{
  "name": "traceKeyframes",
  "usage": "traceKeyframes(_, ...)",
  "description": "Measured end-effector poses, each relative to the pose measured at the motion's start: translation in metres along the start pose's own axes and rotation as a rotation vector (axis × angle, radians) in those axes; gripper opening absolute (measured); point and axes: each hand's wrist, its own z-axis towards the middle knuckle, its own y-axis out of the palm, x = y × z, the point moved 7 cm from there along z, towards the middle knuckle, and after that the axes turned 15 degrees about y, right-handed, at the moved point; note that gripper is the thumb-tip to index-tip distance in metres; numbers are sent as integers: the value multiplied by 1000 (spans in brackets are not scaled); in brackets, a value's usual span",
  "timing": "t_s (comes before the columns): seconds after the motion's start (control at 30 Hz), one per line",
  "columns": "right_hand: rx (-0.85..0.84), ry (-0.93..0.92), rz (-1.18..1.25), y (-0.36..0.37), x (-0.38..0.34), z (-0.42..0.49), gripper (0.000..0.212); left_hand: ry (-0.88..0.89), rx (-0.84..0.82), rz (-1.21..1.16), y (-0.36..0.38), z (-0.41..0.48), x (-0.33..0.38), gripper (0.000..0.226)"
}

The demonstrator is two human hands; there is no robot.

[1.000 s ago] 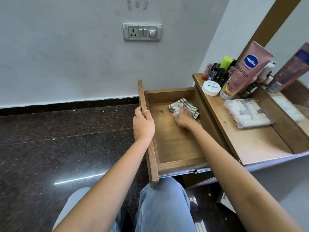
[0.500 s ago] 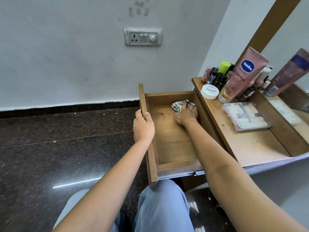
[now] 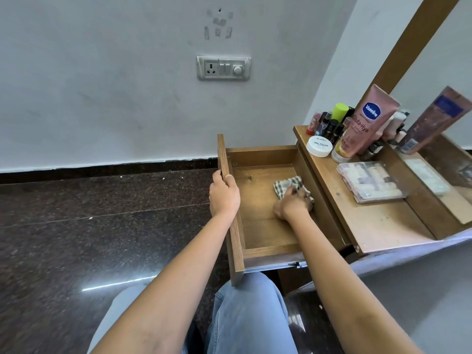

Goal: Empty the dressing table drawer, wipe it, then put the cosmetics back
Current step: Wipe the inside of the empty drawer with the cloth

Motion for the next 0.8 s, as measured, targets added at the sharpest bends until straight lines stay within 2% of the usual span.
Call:
traceKeyframes(0.2,-254,113,-26,34,38,-31,77,-14,-1,0,-1,-1,0,48)
traceKeyframes(0.27,-218,122,-46,35,41,-38,73,-20,-1,4,-1,-1,-1,49)
traceKeyframes(0.37,-92,71,-92,24,39,-46,52,-18,3,9,-1,-1,-2,49)
traceKeyframes(0.43,-100,24,-133,19,35,-52,41,-20,2,10,0,-2,-3,49)
traceKeyframes(0.57,-109,-73,-193,10,19,-65,38,-25,9,10,0,-1,-4,49)
traceKeyframes(0.7,-92,-151,-95,11,2,-79,43,-16,12,6,0,-1,-4,49)
traceKeyframes(0.8,-188,-190,4,16,-7,-88,42,-19,10,6,1,0,-6,49)
